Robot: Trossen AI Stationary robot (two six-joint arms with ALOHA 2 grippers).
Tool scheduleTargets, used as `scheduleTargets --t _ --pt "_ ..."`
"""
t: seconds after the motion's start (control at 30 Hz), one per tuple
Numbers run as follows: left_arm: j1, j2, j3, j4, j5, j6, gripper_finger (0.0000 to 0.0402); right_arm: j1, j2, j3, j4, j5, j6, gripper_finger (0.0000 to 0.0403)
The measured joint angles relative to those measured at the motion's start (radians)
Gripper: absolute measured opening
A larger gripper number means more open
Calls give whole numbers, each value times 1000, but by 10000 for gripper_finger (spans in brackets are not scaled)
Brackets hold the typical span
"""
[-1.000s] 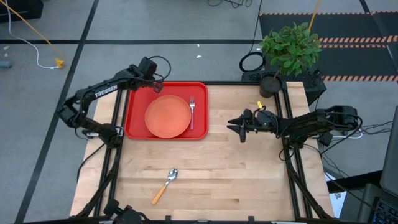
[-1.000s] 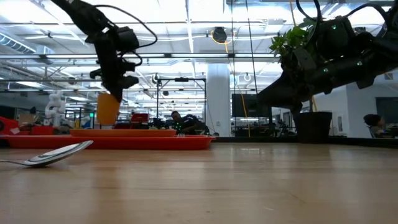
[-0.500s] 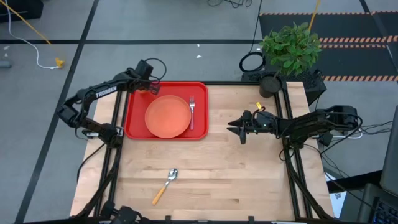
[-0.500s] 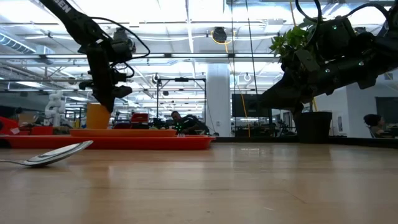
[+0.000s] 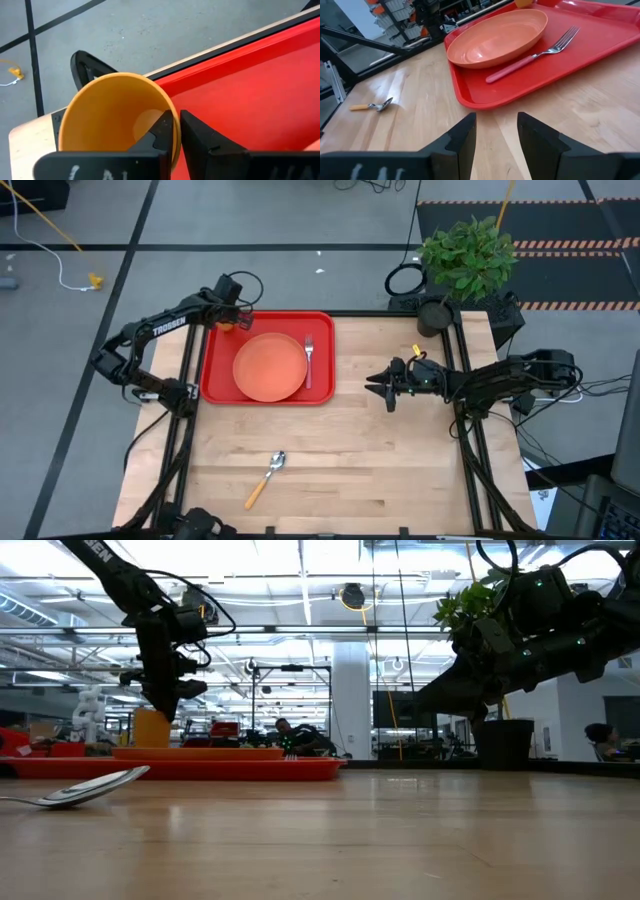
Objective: Pick and place plate/cup/fork/spoon on tray
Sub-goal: Adjust the yellow cup on the red serving tray
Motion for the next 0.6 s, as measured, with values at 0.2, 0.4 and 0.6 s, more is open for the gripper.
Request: scheduleTargets --t 0.2,0.4,0.6 --pt "16 0 0 0 0 -4 55 14 0 0 4 1 0 137" --pt "17 0 0 0 0 2 85 23 0 0 10 1 4 137" --pt "17 -2 0 3 -8 39 106 23 0 0 10 1 14 137"
